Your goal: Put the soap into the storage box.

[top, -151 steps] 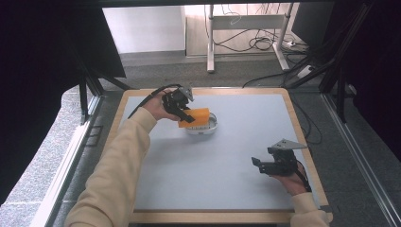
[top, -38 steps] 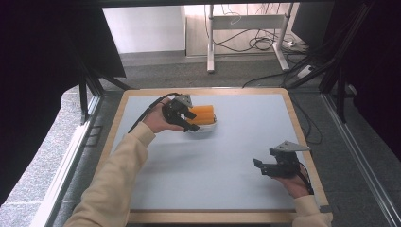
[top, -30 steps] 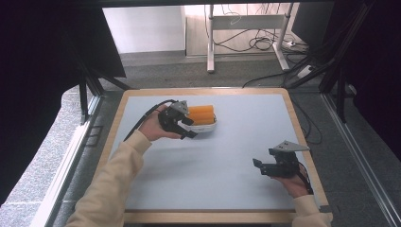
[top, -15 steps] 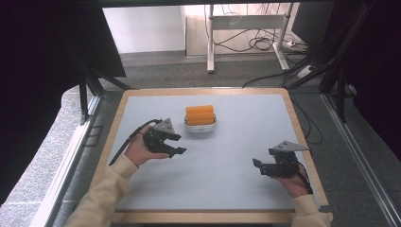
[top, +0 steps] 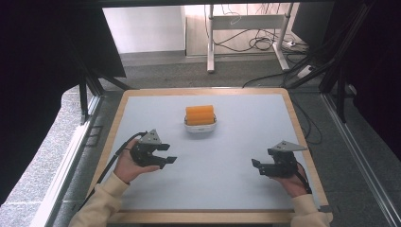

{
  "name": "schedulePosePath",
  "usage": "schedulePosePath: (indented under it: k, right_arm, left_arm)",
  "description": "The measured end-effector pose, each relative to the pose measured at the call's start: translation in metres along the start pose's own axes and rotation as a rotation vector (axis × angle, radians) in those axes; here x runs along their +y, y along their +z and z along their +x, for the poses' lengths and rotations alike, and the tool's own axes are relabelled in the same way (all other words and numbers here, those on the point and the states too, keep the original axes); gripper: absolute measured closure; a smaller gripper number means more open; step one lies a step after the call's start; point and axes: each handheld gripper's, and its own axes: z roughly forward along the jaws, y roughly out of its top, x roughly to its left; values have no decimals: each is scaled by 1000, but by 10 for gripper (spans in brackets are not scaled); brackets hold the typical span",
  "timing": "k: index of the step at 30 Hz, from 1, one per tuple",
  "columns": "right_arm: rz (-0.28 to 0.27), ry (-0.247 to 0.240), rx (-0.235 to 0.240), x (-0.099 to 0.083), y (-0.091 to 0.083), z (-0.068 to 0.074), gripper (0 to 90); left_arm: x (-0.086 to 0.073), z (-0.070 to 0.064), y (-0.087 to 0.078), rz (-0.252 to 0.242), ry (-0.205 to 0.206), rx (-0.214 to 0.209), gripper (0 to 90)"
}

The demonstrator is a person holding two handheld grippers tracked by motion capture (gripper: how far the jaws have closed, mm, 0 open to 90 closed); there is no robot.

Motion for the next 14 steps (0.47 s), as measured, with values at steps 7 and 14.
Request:
schedulePosePath:
  k: [7,14]
  right_arm:
    - [1,-3,1,1,1,0,202]
    - [0,-4,-1,1,0,-2,202]
  left_arm:
    - [0,-1,1,5,5,14,421]
    - [0,-2,-2,1,12,20,404]
